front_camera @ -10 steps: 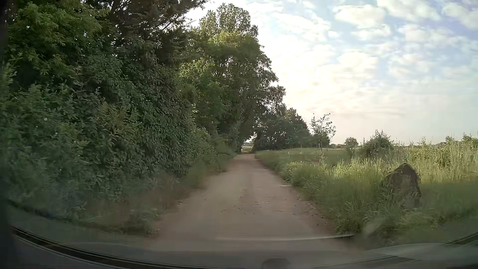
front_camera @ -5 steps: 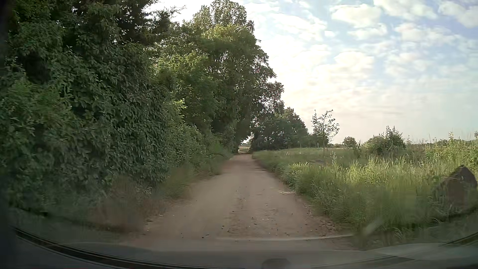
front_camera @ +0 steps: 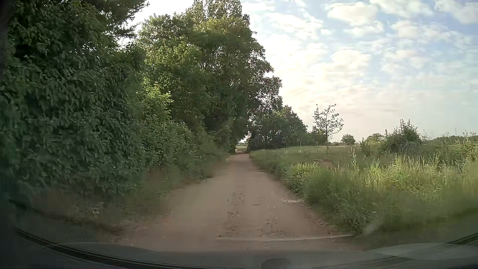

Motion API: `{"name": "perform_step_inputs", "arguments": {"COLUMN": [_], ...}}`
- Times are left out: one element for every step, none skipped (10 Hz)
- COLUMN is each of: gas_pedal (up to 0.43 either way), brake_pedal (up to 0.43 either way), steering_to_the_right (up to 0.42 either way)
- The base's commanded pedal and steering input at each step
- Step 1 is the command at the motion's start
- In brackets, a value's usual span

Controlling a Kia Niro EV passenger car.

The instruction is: Follow the waypoints while adhering to traffic rules and regulations

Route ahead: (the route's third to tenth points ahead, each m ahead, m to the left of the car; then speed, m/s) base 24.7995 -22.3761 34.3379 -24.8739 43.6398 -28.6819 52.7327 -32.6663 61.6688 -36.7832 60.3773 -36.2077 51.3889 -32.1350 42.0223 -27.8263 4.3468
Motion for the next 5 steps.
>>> {"name": "perform_step_inputs", "arguments": {"gas_pedal": [0.000, 0.000, 0.000, 0.000, 0.000], "brake_pedal": [0.049, 0.049, 0.049, 0.049, 0.049], "steering_to_the_right": [0.007, 0.003, 0.003, 0.003, 0.001]}}
